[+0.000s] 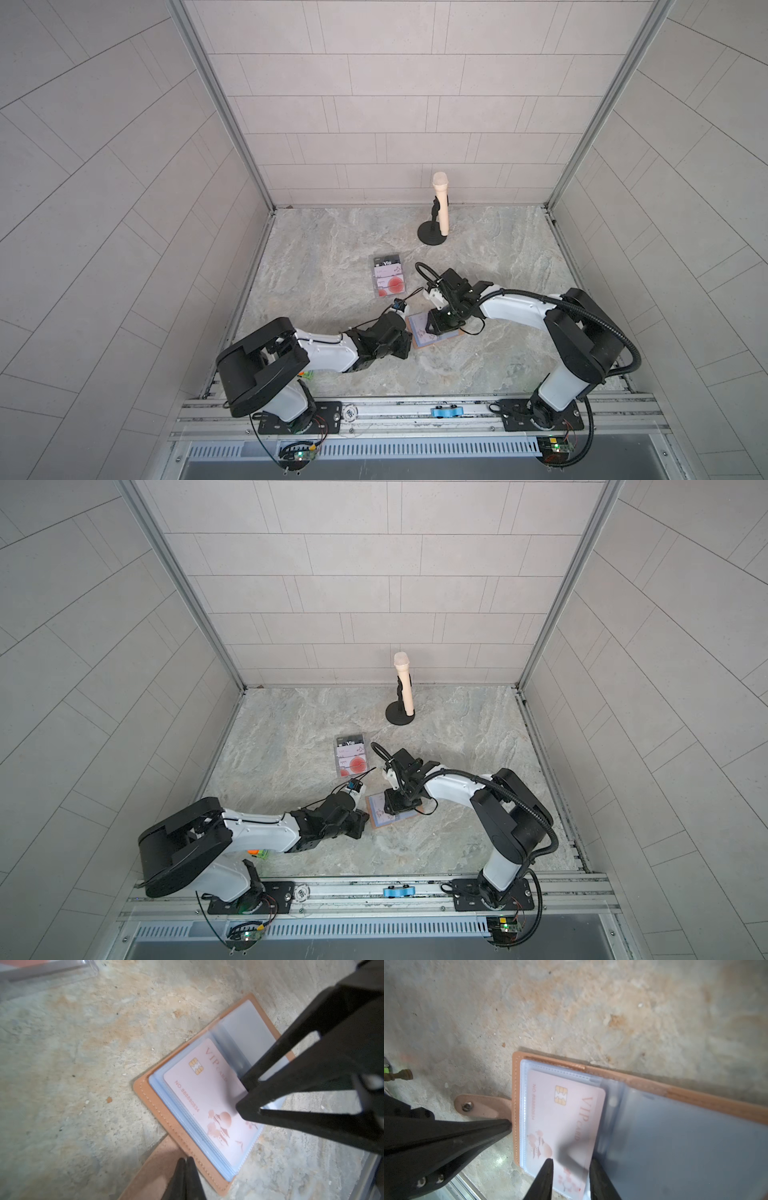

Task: Take the credit cards out of the card holder
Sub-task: Rotate the card holder at the center of the table.

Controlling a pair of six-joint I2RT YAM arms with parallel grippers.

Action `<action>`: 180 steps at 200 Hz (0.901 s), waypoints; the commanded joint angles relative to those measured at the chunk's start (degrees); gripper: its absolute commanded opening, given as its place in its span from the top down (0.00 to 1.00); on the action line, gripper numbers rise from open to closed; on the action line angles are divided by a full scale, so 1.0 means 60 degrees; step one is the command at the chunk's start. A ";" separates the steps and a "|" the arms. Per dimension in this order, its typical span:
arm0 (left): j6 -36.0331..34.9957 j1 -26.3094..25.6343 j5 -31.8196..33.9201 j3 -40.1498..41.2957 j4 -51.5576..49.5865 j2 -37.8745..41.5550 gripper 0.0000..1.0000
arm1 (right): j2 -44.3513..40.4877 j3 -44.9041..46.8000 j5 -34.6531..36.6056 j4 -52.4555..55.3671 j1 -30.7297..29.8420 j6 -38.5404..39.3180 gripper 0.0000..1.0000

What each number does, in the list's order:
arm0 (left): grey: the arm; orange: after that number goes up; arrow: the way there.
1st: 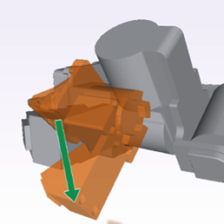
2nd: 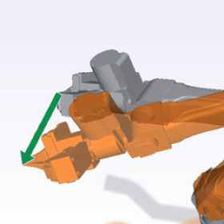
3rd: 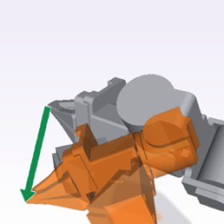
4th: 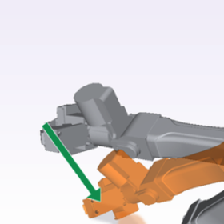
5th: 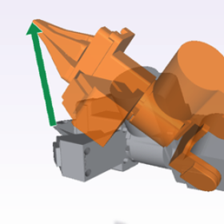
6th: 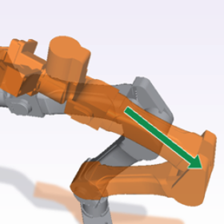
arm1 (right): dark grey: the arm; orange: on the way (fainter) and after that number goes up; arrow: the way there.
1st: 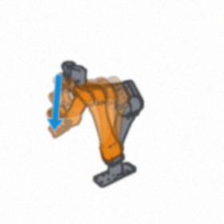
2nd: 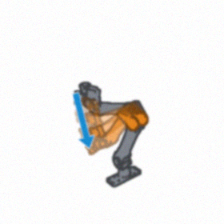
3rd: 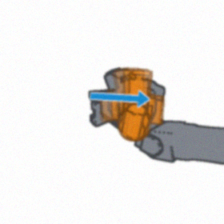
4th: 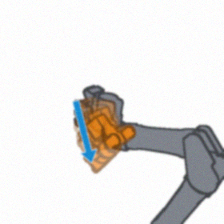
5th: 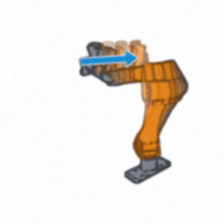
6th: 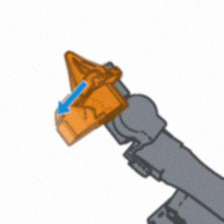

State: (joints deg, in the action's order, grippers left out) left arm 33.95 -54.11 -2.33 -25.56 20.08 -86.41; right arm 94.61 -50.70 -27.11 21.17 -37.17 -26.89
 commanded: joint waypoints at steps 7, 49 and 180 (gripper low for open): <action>-0.0056 0.0285 0.0118 0.0098 -0.0613 -0.0306 1.00 | -0.0521 0.0464 -0.0138 -0.0046 0.0034 -0.0600 0.68; -0.0245 0.0365 -0.0325 -0.0070 -0.0607 -0.0162 1.00 | -0.0859 0.1015 -0.0300 -0.1035 0.0381 -0.1561 0.69; -0.1170 0.0386 -0.1271 -0.1547 -0.0844 -0.0333 1.00 | -0.0973 0.1546 -0.0212 -0.1879 0.0892 -0.2662 0.61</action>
State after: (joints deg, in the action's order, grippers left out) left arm 28.38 -52.14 -10.46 -33.36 16.38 -87.00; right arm 89.32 -42.28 -29.02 10.39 -32.36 -41.34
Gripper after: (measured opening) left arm 0.052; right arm 0.393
